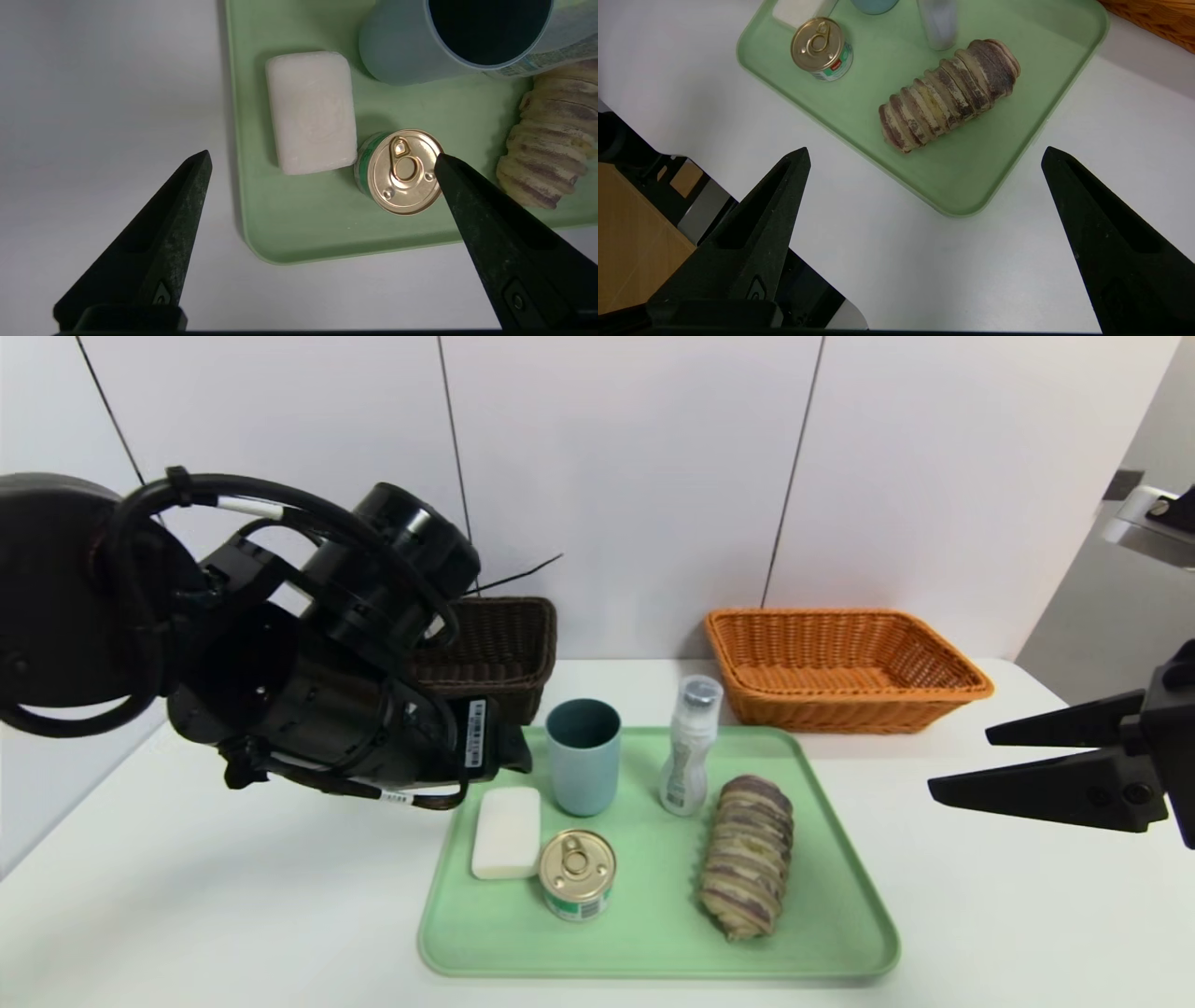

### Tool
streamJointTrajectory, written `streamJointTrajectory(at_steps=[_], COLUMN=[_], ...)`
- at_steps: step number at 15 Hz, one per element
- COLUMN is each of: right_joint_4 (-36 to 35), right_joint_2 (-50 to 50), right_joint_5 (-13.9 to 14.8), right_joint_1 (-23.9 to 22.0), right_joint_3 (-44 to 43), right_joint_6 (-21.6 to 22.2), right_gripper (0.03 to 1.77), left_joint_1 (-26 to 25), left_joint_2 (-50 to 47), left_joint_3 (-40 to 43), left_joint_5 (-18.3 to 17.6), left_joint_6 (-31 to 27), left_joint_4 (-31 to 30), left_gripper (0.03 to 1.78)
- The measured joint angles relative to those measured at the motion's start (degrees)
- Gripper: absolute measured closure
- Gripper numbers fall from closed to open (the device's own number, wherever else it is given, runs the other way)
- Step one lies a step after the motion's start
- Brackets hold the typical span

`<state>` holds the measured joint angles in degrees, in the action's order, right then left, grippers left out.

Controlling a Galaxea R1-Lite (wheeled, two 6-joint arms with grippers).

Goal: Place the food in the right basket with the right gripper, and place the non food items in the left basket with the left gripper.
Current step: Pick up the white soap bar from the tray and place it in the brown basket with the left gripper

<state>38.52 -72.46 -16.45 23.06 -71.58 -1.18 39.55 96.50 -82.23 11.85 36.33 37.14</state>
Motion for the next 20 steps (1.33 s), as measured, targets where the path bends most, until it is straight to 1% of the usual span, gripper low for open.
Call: streamJointTrajectory(at_steps=[6, 20], right_joint_4=[-0.13, -0.13], right_joint_2=[0.00, 0.06], right_joint_5=[0.09, 0.02], right_joint_1=[-0.27, -0.41], right_joint_3=[1.41, 2.84], right_joint_6=[0.09, 0.06], right_gripper=[0.09, 0.09], left_joint_1=[0.80, 0.78], left_joint_2=[6.31, 13.53], left_joint_3=[-2.58, -2.67], left_joint_5=[0.02, 0.28], left_joint_6=[3.85, 3.69], left_joint_4=[0.01, -0.52], left_gripper=[0.12, 0.12])
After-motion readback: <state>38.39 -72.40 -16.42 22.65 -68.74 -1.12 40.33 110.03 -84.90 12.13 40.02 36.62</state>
